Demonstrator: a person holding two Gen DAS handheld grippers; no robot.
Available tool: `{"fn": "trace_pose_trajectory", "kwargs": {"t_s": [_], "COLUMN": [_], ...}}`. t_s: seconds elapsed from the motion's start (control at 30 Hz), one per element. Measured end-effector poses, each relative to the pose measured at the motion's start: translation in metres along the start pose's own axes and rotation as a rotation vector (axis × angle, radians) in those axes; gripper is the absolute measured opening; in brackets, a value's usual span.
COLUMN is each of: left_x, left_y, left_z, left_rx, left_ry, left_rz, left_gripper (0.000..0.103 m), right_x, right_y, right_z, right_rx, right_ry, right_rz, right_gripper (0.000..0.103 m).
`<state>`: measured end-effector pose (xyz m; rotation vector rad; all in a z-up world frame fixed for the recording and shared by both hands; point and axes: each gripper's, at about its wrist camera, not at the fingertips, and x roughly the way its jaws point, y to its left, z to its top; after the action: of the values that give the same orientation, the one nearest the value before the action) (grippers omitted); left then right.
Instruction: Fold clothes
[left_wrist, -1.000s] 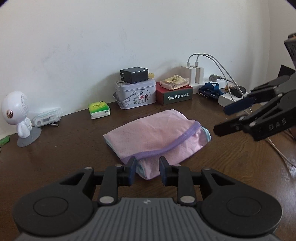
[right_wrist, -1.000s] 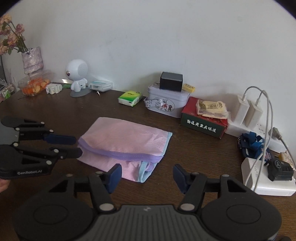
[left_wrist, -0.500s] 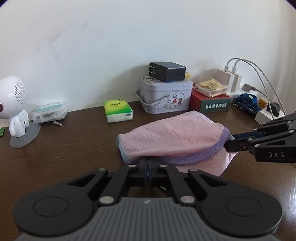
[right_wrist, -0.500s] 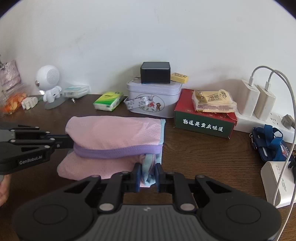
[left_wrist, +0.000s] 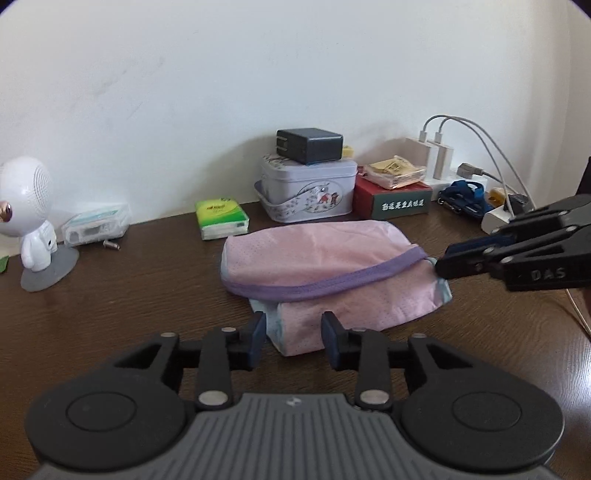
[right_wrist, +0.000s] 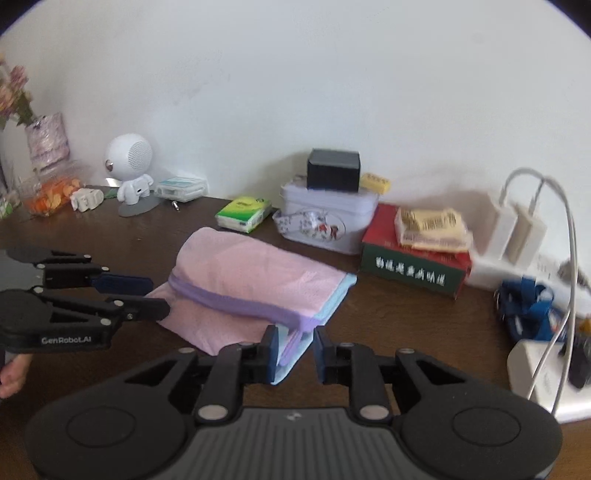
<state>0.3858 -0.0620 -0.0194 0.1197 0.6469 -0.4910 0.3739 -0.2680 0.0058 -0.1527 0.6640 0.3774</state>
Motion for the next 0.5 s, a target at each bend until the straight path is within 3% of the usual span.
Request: {"fn": "trace_pose_trajectory", "kwargs": {"t_s": [0.13,0.2,0.3,0.37,0.5], "left_x": [0.000,0.000,0.000,-0.001,-0.002], "left_y": [0.000,0.002,0.007,0.008,0.010], "left_z": [0.000,0.000,-0.001,0.000,0.000], "left_rx": [0.002,-0.005,-0.022,-0.030,-0.037], "left_ry": [0.023,0.029,0.033,0.036,0.034], "left_rz": [-0.029,-0.034,-0.036,-0.037,-0.039], "left_gripper": [0.015,0.015,0.015,0.014,0.014], "right_x": [0.011,0.021,0.027,0.025,0.020], "right_y": [0.034,0.046,0.049,0.040,0.021], "right_z": [0.014,0.018,0.019,0.018,0.018], "right_rx": [-0.244,-0.297,-0.310,-0.279,-0.216], "right_ry": [0.002,0.005,0.021,0.032,0.053], "right_rz": [0.020,-0.021,-0.012,-0.017,-0.027], "right_gripper": [0.021,0.021,0.020,0.007,0.003]}}
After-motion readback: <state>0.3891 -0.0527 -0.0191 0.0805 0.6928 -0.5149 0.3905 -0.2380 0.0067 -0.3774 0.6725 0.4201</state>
